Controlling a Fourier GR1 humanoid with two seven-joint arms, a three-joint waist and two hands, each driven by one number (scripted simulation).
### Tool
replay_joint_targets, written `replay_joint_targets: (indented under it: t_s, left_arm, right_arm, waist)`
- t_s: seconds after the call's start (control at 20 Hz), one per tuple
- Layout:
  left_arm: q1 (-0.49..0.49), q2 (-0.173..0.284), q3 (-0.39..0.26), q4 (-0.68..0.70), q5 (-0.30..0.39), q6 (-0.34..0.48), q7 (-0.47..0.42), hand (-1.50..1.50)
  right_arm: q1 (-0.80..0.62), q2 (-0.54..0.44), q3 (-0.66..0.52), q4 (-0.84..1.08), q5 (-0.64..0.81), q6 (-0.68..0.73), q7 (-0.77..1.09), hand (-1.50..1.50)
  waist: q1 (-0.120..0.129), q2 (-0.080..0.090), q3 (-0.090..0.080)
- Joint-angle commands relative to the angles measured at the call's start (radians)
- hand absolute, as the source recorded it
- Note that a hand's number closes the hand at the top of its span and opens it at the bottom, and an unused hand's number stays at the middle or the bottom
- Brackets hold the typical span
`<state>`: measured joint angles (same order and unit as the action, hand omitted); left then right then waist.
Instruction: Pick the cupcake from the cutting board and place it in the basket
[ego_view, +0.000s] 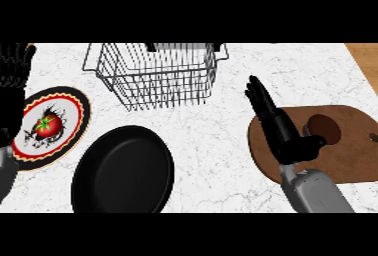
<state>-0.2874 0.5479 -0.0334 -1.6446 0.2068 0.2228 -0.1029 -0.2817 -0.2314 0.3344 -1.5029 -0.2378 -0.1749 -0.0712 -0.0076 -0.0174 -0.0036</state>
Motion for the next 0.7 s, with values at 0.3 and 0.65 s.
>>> replay_joint_targets:
  t_s: [0.3,0.65]
  left_arm:
    - [0.322,-0.146,-0.164,0.268,0.075,-0.039,0.261,0.0]
    - [0.384,-0.172,-0.182,0.281,0.09,-0.061,0.301,0.0]
  right_arm:
    - [-0.157,-0.234,-0.149,-0.018,-0.125,0.329,-0.065,1.5]
    - [-0.145,-0.198,-0.117,-0.003,0.025,0.175,0.0,-1.5]
  waist:
    - [0.027,0.048,0.002]
    - [0.013,0.016,0.003]
